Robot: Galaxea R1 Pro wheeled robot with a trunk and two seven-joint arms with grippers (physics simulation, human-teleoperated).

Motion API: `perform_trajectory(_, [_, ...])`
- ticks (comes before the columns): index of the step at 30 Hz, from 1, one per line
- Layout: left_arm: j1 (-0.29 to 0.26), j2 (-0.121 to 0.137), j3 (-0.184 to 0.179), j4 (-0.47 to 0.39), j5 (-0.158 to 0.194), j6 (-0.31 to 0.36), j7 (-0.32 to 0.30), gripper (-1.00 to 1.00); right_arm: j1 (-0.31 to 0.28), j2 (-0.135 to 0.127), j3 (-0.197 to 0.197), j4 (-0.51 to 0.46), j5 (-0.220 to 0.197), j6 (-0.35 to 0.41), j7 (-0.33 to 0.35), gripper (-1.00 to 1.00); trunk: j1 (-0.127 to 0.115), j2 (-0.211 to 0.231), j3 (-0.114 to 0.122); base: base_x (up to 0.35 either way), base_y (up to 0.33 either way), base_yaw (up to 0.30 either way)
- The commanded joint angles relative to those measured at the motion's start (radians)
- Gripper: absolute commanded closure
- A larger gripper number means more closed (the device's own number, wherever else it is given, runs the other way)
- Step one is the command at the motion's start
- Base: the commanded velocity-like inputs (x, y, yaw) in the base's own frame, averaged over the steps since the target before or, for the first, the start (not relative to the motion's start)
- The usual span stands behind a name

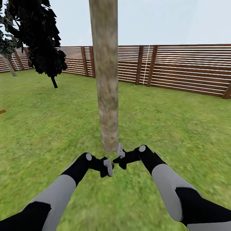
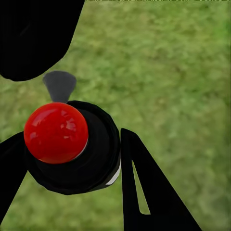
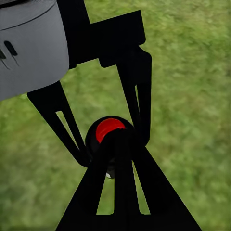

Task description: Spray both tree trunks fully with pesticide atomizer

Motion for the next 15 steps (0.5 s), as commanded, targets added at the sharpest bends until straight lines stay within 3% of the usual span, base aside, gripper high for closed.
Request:
perform_trajectory(1, [0.0, 0.0, 0.001, 0.0, 0.0, -0.001, 0.001, 1.0, 0.0, 0.0, 0.0, 0.0, -0.001, -0.001, 0.0, 1.0, 0.0, 0.0, 0.0, 0.0, 0.0, 0.0])
perform_trajectory(5, [0.0, -0.001, 0.001, 0.0, 0.003, -0.001, 0.001, 1.0, 0.0, 0.0, 0.0, 0.0, 0.0, -0.001, 0.0, 1.0, 0.0, 0.0, 0.0, 0.0, 0.0, 0.0])
perform_trajectory(9, [0.0, -0.001, -0.001, 0.001, 0.053, -0.002, 0.001, 1.0, 0.0, 0.0, 0.0, 0.001, 0.0, -0.002, 0.0, 1.0, 0.0, 0.0, 0.0, 0.0, 0.0, 0.0])
perform_trajectory(15, [0.0, 0.0, -0.003, 0.001, 0.062, -0.002, 0.001, 1.0, 0.0, 0.0, 0.0, 0.0, 0.0, -0.002, 0.0, 1.0, 0.0, 0.0, 0.0, 0.0, 0.0, 0.0])
